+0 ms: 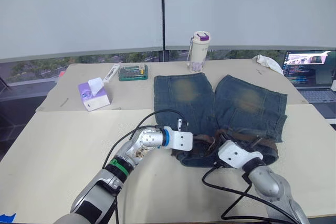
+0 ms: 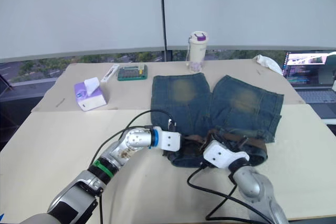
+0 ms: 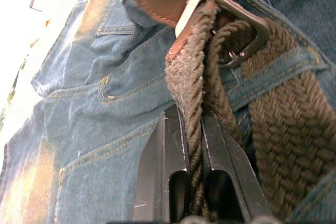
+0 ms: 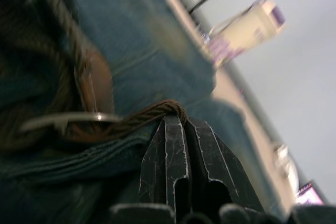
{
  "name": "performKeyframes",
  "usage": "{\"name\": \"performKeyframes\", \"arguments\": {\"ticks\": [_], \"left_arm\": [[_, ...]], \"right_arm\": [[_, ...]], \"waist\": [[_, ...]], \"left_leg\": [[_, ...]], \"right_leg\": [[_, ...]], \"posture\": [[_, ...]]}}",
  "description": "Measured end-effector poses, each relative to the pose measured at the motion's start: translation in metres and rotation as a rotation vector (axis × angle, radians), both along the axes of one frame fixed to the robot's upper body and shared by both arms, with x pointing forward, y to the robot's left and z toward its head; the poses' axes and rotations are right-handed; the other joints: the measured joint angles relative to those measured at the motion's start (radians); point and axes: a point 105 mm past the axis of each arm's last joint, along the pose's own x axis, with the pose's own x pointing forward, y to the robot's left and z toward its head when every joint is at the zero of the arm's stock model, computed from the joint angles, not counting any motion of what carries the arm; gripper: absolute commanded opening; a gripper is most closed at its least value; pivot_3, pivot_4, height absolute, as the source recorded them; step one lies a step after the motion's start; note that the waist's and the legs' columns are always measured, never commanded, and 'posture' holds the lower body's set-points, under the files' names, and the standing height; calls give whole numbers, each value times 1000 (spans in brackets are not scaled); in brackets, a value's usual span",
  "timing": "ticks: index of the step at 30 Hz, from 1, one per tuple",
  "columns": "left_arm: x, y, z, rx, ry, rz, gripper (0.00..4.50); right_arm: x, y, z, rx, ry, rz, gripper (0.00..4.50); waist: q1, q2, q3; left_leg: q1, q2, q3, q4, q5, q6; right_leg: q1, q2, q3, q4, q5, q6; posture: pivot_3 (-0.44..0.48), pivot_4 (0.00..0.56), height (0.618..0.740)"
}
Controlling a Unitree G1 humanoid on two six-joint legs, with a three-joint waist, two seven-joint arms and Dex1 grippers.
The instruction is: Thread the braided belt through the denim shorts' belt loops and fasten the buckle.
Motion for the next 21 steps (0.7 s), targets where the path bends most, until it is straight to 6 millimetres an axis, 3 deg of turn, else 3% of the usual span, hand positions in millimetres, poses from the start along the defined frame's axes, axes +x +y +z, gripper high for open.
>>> {"name": "performKeyframes", "arguments": {"ticks": [8,12,21], "left_arm": [[-2,-2,-2,11,-2,-10,0],[-8,-6,-4,29,-4,-53,0],[-13,-12,-8,62,-5,-108,0]], "right_arm": [[-15,-16,-12,-19,191,-40,21],[-31,-15,-31,13,378,-41,21],[-29,-8,-30,41,415,-37,21]], "waist": [[1,-3,1],[3,-4,2],[2,-6,2]], "left_leg": [[0,0,0,0,0,0],[0,0,0,0,0,0],[0,0,0,0,0,0]], "right_leg": [[0,0,0,-1,0,0],[0,0,-1,-1,0,0],[0,0,-1,-2,0,0]], "posture": [[0,150,740],[0,150,740],[0,150,740]]}}
